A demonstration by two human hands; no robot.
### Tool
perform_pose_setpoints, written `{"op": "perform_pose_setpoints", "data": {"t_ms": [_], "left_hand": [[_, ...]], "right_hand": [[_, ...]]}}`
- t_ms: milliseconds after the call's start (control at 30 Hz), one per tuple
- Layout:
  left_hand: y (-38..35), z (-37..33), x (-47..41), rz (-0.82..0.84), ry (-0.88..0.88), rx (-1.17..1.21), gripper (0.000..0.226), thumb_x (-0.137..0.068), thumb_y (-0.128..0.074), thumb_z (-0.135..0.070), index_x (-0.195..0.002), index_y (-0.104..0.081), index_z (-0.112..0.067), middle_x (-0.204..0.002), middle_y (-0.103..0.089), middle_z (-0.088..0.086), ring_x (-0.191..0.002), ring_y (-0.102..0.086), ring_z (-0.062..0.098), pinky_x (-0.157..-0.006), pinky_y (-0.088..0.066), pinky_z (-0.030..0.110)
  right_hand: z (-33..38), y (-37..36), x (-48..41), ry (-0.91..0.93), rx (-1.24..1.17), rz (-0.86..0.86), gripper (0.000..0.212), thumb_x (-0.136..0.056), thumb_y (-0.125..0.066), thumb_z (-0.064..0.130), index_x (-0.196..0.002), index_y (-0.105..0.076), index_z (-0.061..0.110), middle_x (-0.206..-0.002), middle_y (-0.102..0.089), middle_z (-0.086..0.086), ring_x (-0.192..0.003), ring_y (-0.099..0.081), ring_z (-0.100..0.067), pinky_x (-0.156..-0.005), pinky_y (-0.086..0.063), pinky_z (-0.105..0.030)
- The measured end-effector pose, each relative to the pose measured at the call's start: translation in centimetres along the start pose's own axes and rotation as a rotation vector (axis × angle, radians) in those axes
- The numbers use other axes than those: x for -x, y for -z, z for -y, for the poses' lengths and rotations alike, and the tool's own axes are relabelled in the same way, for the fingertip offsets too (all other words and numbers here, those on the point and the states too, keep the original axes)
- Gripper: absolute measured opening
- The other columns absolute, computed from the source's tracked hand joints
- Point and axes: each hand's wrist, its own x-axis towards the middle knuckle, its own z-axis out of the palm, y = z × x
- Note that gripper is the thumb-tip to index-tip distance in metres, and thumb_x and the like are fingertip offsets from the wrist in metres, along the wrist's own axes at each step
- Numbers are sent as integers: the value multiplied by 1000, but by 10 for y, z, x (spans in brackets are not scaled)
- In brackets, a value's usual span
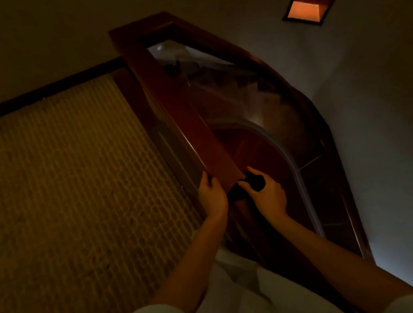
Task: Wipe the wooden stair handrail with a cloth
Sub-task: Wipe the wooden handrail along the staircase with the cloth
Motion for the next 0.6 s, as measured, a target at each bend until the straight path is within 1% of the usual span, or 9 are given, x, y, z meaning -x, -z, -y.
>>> {"op": "perform_pose_setpoints", "data": {"t_ms": [33, 100, 200, 267, 367, 433, 533, 567, 600], "left_hand": [[-1, -1, -8, -11, 11, 0, 41, -105, -40, -14, -146, -42, -11, -138, -55, 11, -122, -56, 25, -103, -48, 45], [-2, -4, -23, -51, 20, 13, 45, -103, -47, -18, -147, -40, -9, -142, -52, 13, -128, -52, 26, -106, -45, 44], [-3, -14, -45, -99, 46, 91, 53, -100, -54, -26, -149, -37, -13, -142, -52, 10, -128, -52, 23, -107, -44, 39], [-5, -20, -62, -91, 73, 159, 55, -99, -54, -28, -150, -37, -16, -141, -53, 10, -127, -53, 23, -108, -43, 43], [-8, -25, -74, -97, 69, 165, 55, -100, -53, -28, -151, -33, -21, -144, -51, 8, -130, -50, 22, -110, -41, 45], [-8, -24, -73, -115, 89, 172, 56, -99, -54, -28, -151, -32, -24, -145, -49, 6, -129, -50, 17, -109, -42, 40], [-1, -23, -76, -76, 100, 212, 59, -98, -56, -26, -151, -31, -25, -145, -49, 3, -121, -53, 10, -92, -51, 21], [1, -23, -77, -52, 108, 227, 60, -98, -56, -25, -152, -30, -25, -145, -48, 2, -120, -53, 9, -88, -51, 17], [3, -24, -78, -30, 113, 240, 60, -98, -55, -24, -152, -28, -24, -146, -47, 2, -121, -53, 10, -89, -51, 18]], "right_hand": [[8, -5, -9, 2, -2, -4, 57, -83, -71, 51, -134, -57, 30, -132, -62, 1, -118, -60, -18, -92, -53, -41], [26, -19, -32, 10, -10, -9, 56, -83, -71, 52, -133, -58, 31, -129, -64, 3, -114, -62, -16, -90, -54, -39], [59, -43, -75, 43, -14, 0, 56, -83, -70, 54, -133, -57, 32, -130, -63, 4, -115, -61, -14, -89, -54, -36], [82, -61, -108, 89, -7, 8, 57, -84, -68, 55, -135, -56, 31, -134, -60, 3, -118, -59, -13, -90, -53, -35], [121, -88, -159, 127, -1, 38, 58, -86, -67, 53, -138, -54, 28, -136, -59, 0, -122, -56, -17, -94, -52, -38], [143, -103, -191, 109, -26, 76, 59, -86, -67, 52, -138, -53, 27, -136, -58, -1, -124, -55, -19, -96, -50, -41], [165, -117, -228, 88, -71, 159, 63, -85, -70, 50, -139, -52, 24, -134, -60, -2, -122, -56, -20, -95, -50, -37], [166, -117, -232, 78, -89, 189, 65, -84, -71, 49, -141, -51, 23, -134, -59, -3, -122, -57, -20, -95, -50, -35], [163, -116, -233, 67, -119, 216, 67, -84, -72, 48, -142, -49, 22, -135, -58, -4, -123, -56, -20, -97, -49, -34]]}}
